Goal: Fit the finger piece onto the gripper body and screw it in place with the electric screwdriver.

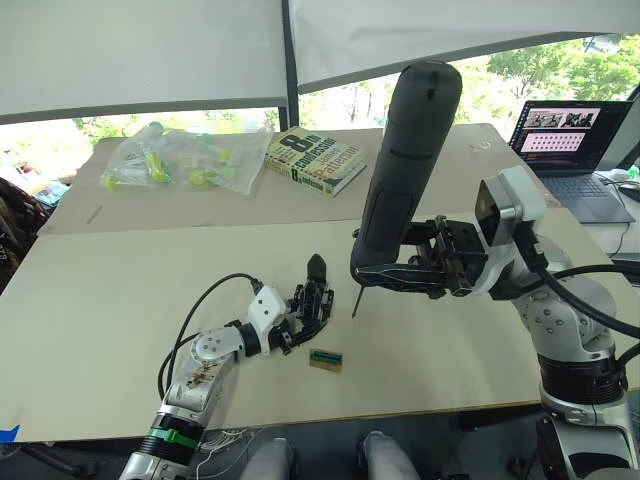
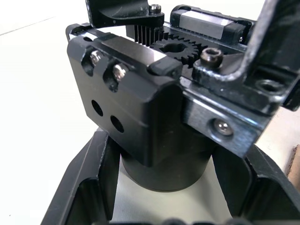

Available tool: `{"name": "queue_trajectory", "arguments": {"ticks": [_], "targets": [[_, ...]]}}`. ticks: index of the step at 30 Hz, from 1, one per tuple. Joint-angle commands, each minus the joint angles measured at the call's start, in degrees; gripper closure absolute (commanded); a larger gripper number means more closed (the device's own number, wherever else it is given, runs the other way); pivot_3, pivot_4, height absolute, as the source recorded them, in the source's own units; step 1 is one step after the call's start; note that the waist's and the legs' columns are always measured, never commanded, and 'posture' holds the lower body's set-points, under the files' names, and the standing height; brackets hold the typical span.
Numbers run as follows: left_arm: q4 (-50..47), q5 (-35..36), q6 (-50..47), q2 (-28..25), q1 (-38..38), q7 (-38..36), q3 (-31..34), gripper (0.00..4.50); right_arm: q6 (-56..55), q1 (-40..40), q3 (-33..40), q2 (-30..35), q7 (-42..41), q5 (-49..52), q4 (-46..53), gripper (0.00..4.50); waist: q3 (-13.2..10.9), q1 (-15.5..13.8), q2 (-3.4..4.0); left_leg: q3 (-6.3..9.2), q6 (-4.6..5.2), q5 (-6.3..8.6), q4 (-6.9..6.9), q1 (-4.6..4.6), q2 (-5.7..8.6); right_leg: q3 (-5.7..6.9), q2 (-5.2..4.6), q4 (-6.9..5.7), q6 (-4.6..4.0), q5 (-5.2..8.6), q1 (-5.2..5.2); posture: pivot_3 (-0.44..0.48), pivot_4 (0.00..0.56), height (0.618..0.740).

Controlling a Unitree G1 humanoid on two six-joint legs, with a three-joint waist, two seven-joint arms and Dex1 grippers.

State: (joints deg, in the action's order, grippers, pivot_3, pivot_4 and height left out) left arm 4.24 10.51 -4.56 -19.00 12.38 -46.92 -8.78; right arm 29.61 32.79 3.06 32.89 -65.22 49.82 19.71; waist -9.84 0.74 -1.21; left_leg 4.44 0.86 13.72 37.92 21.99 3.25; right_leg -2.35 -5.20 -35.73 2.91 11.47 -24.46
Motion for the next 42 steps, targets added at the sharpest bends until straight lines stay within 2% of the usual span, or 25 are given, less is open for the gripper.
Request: {"name": "queue_trajectory", "arguments": {"ticks": [1,10,21,30,42], "targets": [[0.18,0.30,-0.27,-0.51,-0.66,-0.90,-0.47,2.18,-0.01,1.87,1.96,0.06,0.20,2.34,1.51,2.58,0.00,0.00,0.00,0.00,0.00,0.00,0.00,0.00,0.00,0.00,0.00,0.00,0.00,0.00,0.00,0.000,0.150,0.737],[4.66,0.90,2.37,-1.07,2.15,-3.80,0.03,2.18,6.85,12.90,1.47,-2.03,4.69,8.18,-1.22,2.58,0.00,-0.04,0.00,0.00,0.00,0.00,0.00,-0.01,-0.02,0.00,0.00,-0.03,-0.01,0.00,-0.01,0.000,0.150,0.737],[8.85,0.36,4.05,-1.53,5.04,-5.72,0.14,2.18,6.76,20.42,-4.38,-8.06,5.55,2.69,-5.96,2.58,0.02,-0.02,0.03,0.00,0.00,-0.01,0.00,-0.05,0.00,-0.01,-0.01,-0.10,-0.02,-0.02,-0.01,0.000,0.150,0.737],[9.12,0.30,4.15,-1.53,4.85,-6.12,-0.08,2.18,5.69,23.24,-7.51,-13.39,6.41,-3.06,-9.93,2.58,0.02,-0.04,0.04,0.00,-0.01,-0.01,0.00,-0.04,0.01,0.00,0.00,-0.14,-0.04,-0.02,-0.07,0.000,0.150,0.737],[8.37,0.60,3.32,-1.61,4.12,-6.29,-0.17,2.18,2.96,21.96,-10.56,-16.03,5.67,-10.44,-12.74,2.58,0.03,0.01,0.04,0.00,-0.02,-0.01,0.00,-0.03,0.02,-0.01,-0.01,-0.15,-0.04,-0.02,-0.10,0.000,0.150,0.737]]}}
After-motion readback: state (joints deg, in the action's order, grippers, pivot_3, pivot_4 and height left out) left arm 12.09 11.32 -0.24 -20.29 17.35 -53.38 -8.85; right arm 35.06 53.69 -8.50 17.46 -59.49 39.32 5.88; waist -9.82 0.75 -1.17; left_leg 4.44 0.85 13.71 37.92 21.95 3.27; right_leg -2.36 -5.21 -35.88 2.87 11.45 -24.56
